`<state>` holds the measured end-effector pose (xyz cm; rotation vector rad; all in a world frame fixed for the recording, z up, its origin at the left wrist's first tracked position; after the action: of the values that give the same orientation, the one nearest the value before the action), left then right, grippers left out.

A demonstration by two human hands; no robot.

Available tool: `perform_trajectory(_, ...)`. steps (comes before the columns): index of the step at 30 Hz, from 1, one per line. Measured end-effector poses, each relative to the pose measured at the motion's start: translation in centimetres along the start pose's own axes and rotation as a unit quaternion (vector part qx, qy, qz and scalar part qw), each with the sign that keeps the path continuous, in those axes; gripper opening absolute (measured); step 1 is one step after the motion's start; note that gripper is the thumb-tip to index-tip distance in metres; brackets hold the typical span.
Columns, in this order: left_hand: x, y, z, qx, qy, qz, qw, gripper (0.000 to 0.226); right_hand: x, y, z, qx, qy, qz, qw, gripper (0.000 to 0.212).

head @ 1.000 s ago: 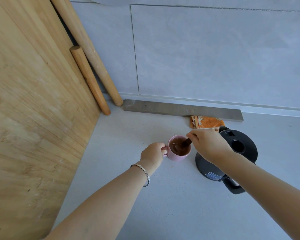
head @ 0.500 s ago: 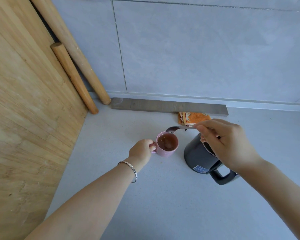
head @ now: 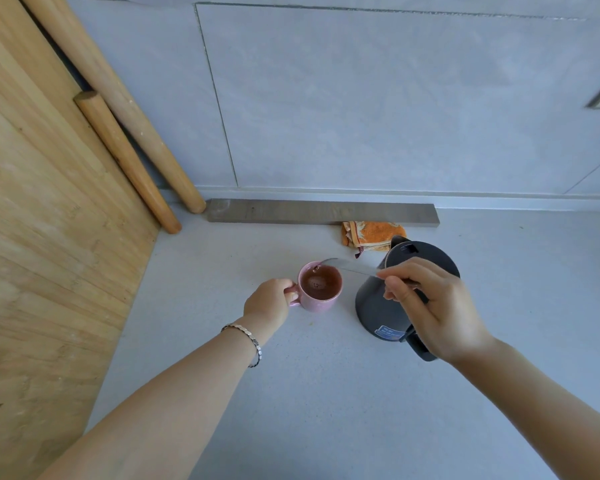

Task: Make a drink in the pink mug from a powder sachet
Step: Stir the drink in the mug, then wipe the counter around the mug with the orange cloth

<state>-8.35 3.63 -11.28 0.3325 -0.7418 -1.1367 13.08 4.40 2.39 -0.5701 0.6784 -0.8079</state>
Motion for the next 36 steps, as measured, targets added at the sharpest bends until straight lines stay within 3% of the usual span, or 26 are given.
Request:
perform_trajectory(4,0.2,0.2,0.1,-0.006,0.001,-0.001,1.0,0.02,-0.5,0.1,-0.1,0.002,-0.002,-0.039,0.999,0.038)
perform_trajectory(7,0.4,0.2,0.2,-0.018,0.001,0.006,1.0,0.021,-0.8,0.4,0.1,-0.052,0.016,-0.092,0.994,0.016)
perform_trajectory(11,0.2,0.5,0.3,-0.03,-0.024,0.015,0.999,0.019,-1.7,1.6,1.2,-0.18,0.05,-0.218,0.958,0.03)
perform_trajectory(15,-0.9,1.1,0.6,-0.043,-0.077,0.036,0.995,0.024,-3.5,2.5,4.3,-0.266,0.089,-0.239,0.93,0.035)
perform_trajectory(16,-1.0,1.4,1.0,-0.046,-0.088,0.036,0.994,0.01,-4.0,2.7,5.2,-0.284,0.104,-0.236,0.924,0.035)
perform_trajectory(18,-1.8,1.8,2.4,-0.055,-0.059,0.049,0.995,0.039,-5.0,3.9,7.2,-0.316,0.139,-0.242,0.907,0.033)
perform_trajectory(19,-2.2,2.2,3.4,-0.057,-0.031,0.052,0.996,0.046,-5.6,4.9,8.0,-0.331,0.157,-0.257,0.894,0.031)
perform_trajectory(21,-3.6,3.0,4.9,-0.064,0.018,0.042,0.997,0.041,-6.6,8.2,8.9,-0.376,0.195,-0.312,0.851,0.026)
perform_trajectory(25,-6.1,4.7,6.8,-0.047,0.058,0.045,0.996,0.031,-8.2,16.7,8.2,-0.494,0.27,-0.439,0.7,0.021)
perform_trajectory(27,-7.4,5.5,7.1,-0.05,0.061,0.039,0.996,0.03,-9.1,20.0,7.1,-0.508,0.277,-0.476,0.663,0.019)
perform_trajectory(32,-10.6,6.2,6.4,-0.057,0.055,0.032,0.996,0.028,-12.0,25.3,3.3,-0.473,0.265,-0.53,0.652,0.021)
perform_trajectory(36,-12.7,5.9,5.4,-0.055,0.049,0.042,0.996,0.028,-14.2,27.8,0.2,-0.417,0.228,-0.568,0.672,0.021)
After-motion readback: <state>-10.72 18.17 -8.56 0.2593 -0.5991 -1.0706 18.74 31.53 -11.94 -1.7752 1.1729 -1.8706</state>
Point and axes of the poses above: each hand's wrist, its own x-axis away from the middle knuckle, its own z-axis out of the back of the hand, y = z × x, the point moved 4 cm from there along -x, towards the middle knuckle
